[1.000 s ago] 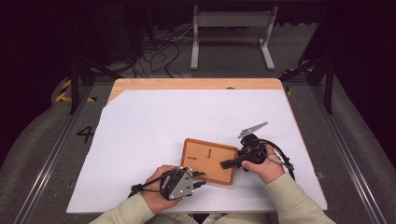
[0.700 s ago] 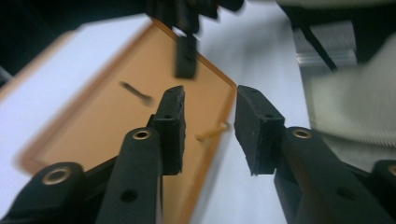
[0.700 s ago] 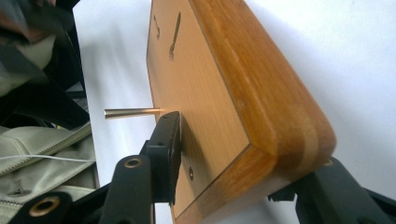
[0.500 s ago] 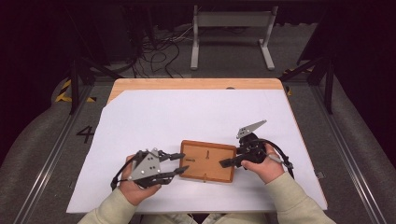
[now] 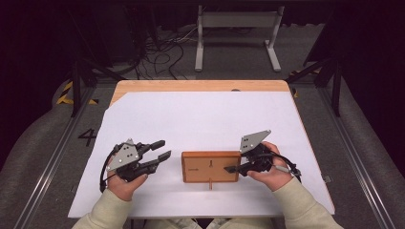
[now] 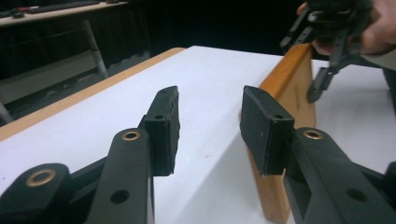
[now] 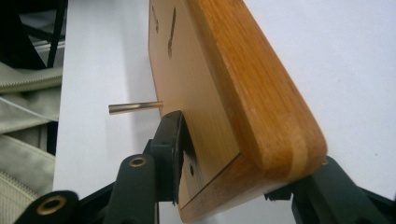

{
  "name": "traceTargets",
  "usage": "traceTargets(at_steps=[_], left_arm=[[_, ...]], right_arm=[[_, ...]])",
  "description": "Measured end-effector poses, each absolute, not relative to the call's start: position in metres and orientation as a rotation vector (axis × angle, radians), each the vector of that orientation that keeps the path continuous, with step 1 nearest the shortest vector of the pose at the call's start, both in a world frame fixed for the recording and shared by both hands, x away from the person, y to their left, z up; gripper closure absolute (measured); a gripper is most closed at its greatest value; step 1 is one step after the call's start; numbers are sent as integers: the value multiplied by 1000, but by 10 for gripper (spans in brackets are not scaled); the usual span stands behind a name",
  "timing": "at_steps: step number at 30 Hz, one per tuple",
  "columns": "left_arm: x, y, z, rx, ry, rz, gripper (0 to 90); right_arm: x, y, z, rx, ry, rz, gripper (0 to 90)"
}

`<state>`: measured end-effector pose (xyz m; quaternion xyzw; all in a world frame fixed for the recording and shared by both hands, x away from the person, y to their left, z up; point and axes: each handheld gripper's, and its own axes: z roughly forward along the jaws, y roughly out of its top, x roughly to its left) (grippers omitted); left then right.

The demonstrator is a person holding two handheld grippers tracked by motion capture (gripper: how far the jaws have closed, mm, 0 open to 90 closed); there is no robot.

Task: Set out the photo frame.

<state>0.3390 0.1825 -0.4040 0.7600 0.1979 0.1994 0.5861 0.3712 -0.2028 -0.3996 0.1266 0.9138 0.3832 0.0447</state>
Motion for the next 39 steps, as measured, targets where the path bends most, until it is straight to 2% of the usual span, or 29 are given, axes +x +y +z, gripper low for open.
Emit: traceTargets(at_steps=[14, 21, 34, 36, 39], left_arm=[[348, 181, -414, 1812, 510, 436, 569], [353, 180, -419, 1841, 548, 424, 564], [358, 178, -424, 1865, 583, 397, 572], [358, 178, -424, 1865, 588, 392, 572], [360, 178, -425, 1872, 592, 388, 572]], right_arm=[[336, -201, -396, 139, 2731, 1037, 669], [325, -201, -396, 92, 2724, 1015, 685], [312, -204, -401, 110, 2775, 988, 584], [312, -209, -402, 163, 2779, 1016, 539], [313, -213, -402, 216, 2785, 1020, 542]])
